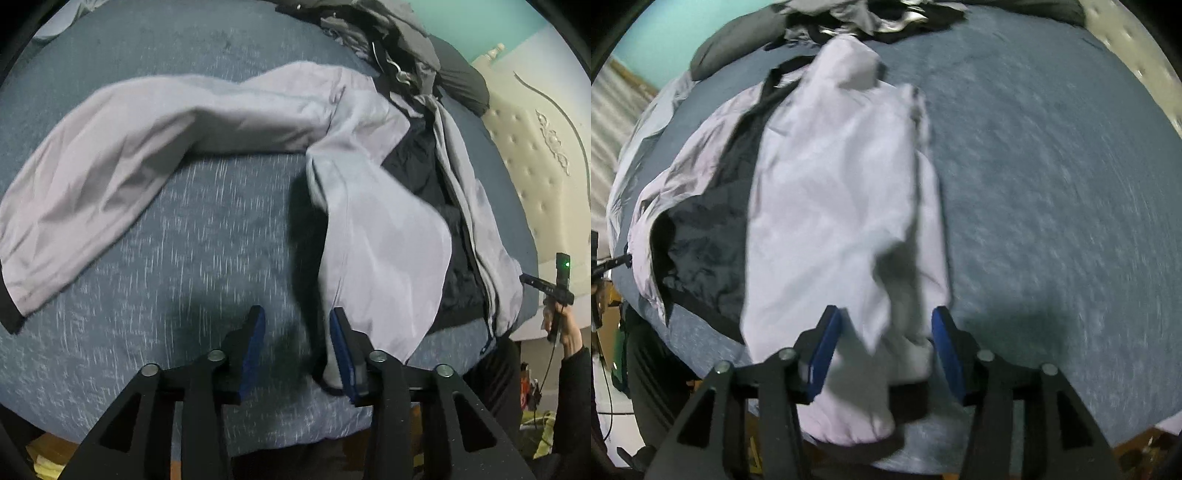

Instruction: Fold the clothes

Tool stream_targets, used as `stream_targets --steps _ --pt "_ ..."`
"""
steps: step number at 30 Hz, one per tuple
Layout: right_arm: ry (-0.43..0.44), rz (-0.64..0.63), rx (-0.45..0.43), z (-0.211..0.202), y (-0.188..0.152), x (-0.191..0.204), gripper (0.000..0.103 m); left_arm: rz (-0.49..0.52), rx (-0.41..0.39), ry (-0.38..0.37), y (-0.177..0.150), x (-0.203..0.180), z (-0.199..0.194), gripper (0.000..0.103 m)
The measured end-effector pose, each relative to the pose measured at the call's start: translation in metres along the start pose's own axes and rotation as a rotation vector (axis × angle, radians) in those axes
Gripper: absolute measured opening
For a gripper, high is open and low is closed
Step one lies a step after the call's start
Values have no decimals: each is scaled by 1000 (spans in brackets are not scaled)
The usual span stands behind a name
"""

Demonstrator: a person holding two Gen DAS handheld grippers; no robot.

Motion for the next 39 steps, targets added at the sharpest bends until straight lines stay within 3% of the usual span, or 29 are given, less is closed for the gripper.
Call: stream_targets --steps 9,20,22,24,28,30,39 --pt "8 61 55 15 -18 -19 54 64 82 -4 -20 -20 32 45" --pt "69 92 104 37 -21 -16 55 53 53 -23 -7 -32 46 43" --pt "73 89 106 42 -21 -15 55 56 44 -23 -5 -34 45 37" --pt "78 88 109 46 -22 -14 54 60 37 -34 -3 -38 44 18" --pt "102 80 105 49 -24 -10 37 95 38 -17 0 -49 41 8" --pt "109 68 104 46 -26 -7 14 116 40 -6 1 -55 38 6" --pt "134 -26 123 -5 -32 17 8 191 34 25 8 -78 -24 5"
Point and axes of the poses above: each gripper's, at about its wrist camera, not at the fingertips, and z roughly the way its jaws point, x to its left, y to its top, the point moved 5 cm from there along z, roughly the way its jaws point, and after that the axes turned 5 degrees about z, right-handed, at the moved point
